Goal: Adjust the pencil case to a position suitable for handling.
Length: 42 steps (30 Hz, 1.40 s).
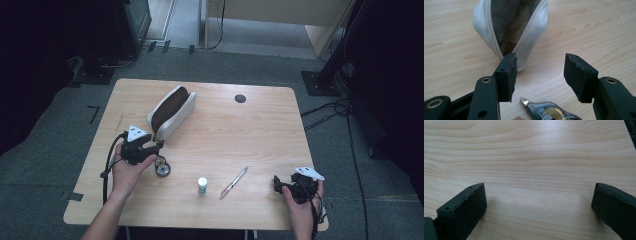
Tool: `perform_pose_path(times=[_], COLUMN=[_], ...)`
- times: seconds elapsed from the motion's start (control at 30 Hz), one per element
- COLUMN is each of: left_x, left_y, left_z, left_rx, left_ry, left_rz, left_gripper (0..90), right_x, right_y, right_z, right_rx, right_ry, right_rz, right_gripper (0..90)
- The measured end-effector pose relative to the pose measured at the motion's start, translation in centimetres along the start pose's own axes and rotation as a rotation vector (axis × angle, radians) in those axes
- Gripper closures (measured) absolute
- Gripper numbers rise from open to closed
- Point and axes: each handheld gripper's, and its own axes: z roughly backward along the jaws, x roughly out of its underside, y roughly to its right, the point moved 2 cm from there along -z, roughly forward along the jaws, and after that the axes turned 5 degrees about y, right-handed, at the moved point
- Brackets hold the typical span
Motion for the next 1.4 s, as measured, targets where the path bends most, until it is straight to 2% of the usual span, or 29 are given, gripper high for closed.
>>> perform_pose_path(times=[0.27, 0.47, 0.57, 0.73, 0.83, 0.93, 1.07, 1.2, 1.4], left_x=[-1.4, -1.6, -1.7, -1.9, -1.9, -2.0, -1.9, -2.1, -2.6], left_y=[0.5, 0.7, 0.6, 0.8, 1.0, 1.1, 1.4, 1.8, 2.8], left_z=[-2.1, -3.8, -4.3, -5.1, -5.4, -5.5, -5.5, -5.5, -5.6], left_rx=[-0.081, -0.129, -0.127, -0.153, -0.161, -0.158, -0.128, -0.098, -0.055], left_ry=[0.017, -0.007, -0.018, -0.028, -0.029, -0.030, -0.029, -0.027, -0.010], left_rz=[-0.063, -0.094, -0.095, -0.109, -0.128, -0.151, -0.168, -0.202, -0.226], left_gripper=[47.0, 47.6, 48.2, 54.4, 61.8, 68.1, 77.6, 80.5, 83.7], right_x=[0.0, 0.0, 0.0, 0.0, 0.0, 0.0, 0.0, 0.0, 0.0], right_y=[0.0, 0.0, 0.0, 0.0, 0.0, 0.0, 0.0, 0.0, 0.0], right_z=[0.0, 0.0, 0.0, 0.0, 0.0, 0.0, 0.0, 0.0, 0.0], right_rx=[-0.001, -0.003, -0.003, -0.003, -0.008, -0.008, -0.008, -0.008, -0.008], right_ry=[0.000, 0.000, -0.001, 0.000, -0.001, -0.001, -0.001, -0.001, -0.001], right_rz=[0.001, 0.001, 0.000, 0.001, 0.005, 0.005, 0.005, 0.005, 0.005], right_gripper=[0.0, 0.0, 0.0, 0.0, 0.0, 0.0, 0.0, 0.0, 0.0])
